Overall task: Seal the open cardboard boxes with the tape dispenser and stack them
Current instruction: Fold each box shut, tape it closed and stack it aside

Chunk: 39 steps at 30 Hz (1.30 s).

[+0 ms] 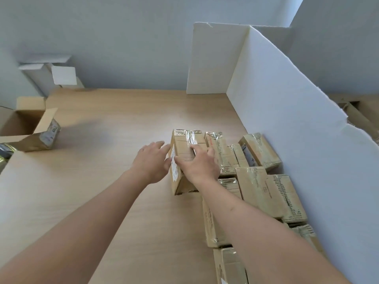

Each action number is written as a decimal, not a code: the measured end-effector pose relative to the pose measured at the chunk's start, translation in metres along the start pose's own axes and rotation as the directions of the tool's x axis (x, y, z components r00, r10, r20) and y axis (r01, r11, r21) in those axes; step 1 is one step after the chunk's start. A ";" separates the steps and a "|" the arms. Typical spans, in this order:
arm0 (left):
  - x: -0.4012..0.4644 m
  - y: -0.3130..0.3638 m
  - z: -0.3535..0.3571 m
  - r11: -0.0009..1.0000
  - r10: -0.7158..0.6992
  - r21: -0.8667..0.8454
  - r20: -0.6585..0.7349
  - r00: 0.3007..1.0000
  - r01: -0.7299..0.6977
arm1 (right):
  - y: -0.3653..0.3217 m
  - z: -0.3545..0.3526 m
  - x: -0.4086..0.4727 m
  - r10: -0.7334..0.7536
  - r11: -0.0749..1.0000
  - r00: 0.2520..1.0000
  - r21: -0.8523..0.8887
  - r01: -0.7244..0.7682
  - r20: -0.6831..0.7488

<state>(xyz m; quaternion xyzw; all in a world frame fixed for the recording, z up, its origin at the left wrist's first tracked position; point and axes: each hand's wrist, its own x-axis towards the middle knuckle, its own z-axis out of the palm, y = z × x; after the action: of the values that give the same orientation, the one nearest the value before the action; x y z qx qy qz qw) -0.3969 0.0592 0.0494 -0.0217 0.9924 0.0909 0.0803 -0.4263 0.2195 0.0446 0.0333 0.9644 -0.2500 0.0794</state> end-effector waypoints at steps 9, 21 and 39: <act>0.035 -0.026 0.055 0.998 -0.041 -0.041 0.083 0.996 0.045 | 0.008 0.053 0.051 0.005 0.997 0.997 -0.073 -0.010 -0.073; 0.035 -0.031 0.095 0.996 -0.024 -0.086 0.133 0.991 0.035 | 0.035 0.091 0.048 -0.142 0.921 0.990 -0.368 0.125 -0.019; -0.061 -0.021 -0.013 0.999 0.001 -0.033 0.079 0.997 0.002 | -0.005 -0.029 -0.050 -0.332 0.898 0.930 -0.248 0.363 0.158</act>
<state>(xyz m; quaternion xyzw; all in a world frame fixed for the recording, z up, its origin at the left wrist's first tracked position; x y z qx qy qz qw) -0.3374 0.0375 0.0686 -0.0198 0.9868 0.1082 0.1192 -0.3816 0.2277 0.0802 -0.1651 0.9739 -0.1264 0.0911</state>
